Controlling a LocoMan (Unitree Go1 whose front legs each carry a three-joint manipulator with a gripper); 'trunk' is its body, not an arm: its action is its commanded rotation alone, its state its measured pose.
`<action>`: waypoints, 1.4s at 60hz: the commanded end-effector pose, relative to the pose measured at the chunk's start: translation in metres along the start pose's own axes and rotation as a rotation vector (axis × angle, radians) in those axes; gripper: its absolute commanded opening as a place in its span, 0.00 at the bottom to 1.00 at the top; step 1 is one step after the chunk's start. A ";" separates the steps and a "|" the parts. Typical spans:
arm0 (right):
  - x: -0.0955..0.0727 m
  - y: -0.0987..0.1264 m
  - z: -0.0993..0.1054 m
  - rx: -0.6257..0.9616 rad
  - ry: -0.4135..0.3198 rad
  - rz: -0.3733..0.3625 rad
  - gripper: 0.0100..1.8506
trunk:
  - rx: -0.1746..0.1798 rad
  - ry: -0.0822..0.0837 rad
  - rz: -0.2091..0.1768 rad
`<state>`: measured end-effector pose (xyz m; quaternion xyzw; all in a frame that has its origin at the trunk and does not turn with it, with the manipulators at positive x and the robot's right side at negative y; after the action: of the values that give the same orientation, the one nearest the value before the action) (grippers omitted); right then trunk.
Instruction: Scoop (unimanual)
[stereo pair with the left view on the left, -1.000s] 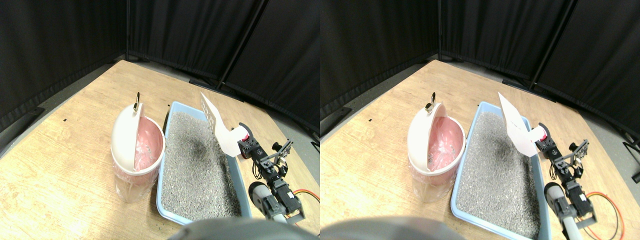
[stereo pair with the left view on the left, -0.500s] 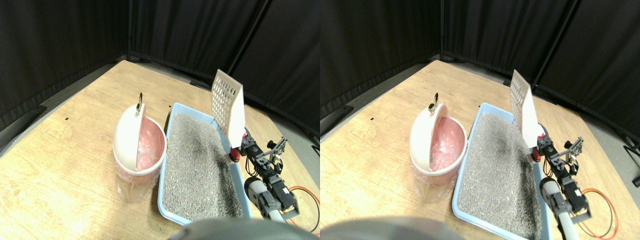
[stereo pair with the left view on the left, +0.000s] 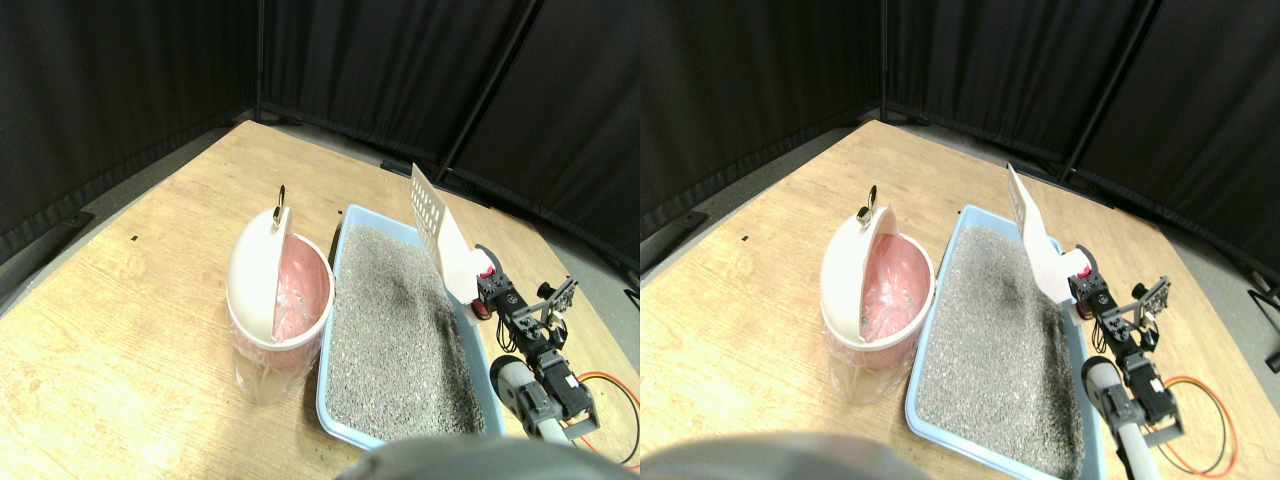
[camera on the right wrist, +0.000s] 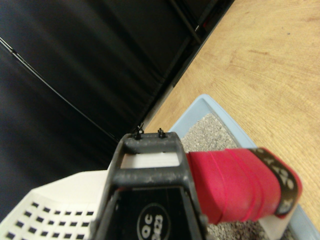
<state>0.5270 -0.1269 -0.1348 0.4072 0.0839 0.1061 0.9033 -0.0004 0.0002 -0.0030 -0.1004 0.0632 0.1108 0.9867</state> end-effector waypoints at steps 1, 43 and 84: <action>0.001 0.012 0.011 -0.126 -0.093 0.089 0.02 | -0.005 0.002 0.022; 0.001 0.027 0.020 -0.699 -0.074 0.152 0.02 | -0.033 -0.006 0.080; 0.016 0.038 -0.008 -0.689 0.050 0.175 0.02 | -0.065 -0.016 0.165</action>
<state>0.5357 -0.0915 -0.1212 0.0762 0.0572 0.2082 0.9734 -0.0027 0.0032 -0.0027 -0.1301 0.0550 0.1842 0.9727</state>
